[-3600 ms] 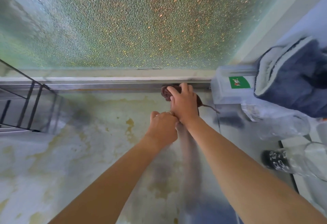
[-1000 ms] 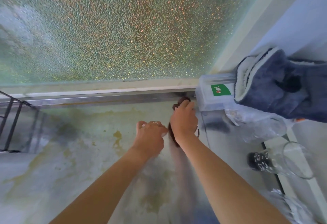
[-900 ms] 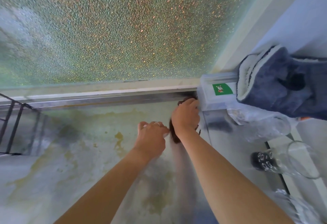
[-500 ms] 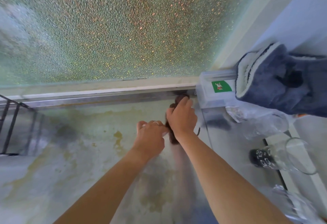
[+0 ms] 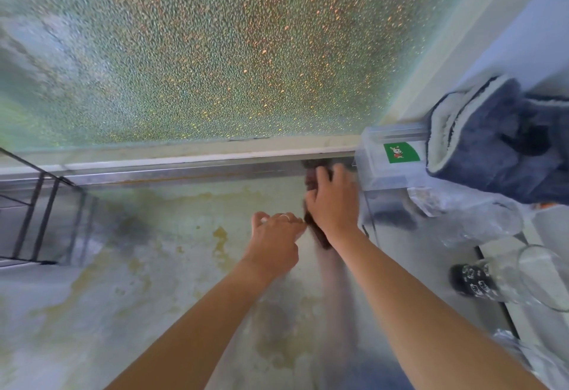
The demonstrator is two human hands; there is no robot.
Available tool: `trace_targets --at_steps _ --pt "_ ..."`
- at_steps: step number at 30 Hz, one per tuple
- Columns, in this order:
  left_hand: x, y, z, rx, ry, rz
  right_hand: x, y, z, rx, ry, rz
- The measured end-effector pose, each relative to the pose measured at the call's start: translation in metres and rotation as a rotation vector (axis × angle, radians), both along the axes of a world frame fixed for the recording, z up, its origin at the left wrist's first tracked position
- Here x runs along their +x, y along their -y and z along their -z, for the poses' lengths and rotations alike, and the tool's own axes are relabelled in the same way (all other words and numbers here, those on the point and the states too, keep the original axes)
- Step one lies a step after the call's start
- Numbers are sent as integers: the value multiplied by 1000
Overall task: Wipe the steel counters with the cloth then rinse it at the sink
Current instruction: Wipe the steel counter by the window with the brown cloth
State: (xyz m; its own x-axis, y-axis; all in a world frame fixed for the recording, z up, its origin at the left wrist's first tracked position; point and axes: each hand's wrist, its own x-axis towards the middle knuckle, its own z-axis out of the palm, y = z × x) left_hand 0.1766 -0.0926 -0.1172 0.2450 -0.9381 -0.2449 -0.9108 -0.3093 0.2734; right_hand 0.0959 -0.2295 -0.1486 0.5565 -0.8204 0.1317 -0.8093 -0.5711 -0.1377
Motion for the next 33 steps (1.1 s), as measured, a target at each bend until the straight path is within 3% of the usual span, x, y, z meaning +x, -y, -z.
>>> trace_targets --at_steps 2,4,8,11,19,21,24,25,28,33 --pt "-1 2 0 -6 0 -10 -3 -1 4 -46 10 109" --pt "-1 1 -1 2 -24 -25 3 -5 8 -40 51 60" --pt "-12 -5 -11 -18 -27 -99 20 -13 19 9 186 -149" --pt "-28 -20 -13 -62 74 -219 30 -20 21 94 277 -351" --pt "-24 -31 -18 -60 189 -217 -21 -40 19 171 199 -690" --pt "-18 -37 -12 -81 200 -244 -41 -22 20 107 203 -528" --pt "-7 -51 -1 -147 256 -284 -50 -4 21 27 242 -102" --pt "-4 -55 3 -152 284 -294 -47 -7 23 12 243 -61" --pt "1 -66 8 -152 318 -340 -35 -34 21 21 252 -125" --pt "-1 -82 1 -118 337 -438 -24 -107 18 95 230 -461"
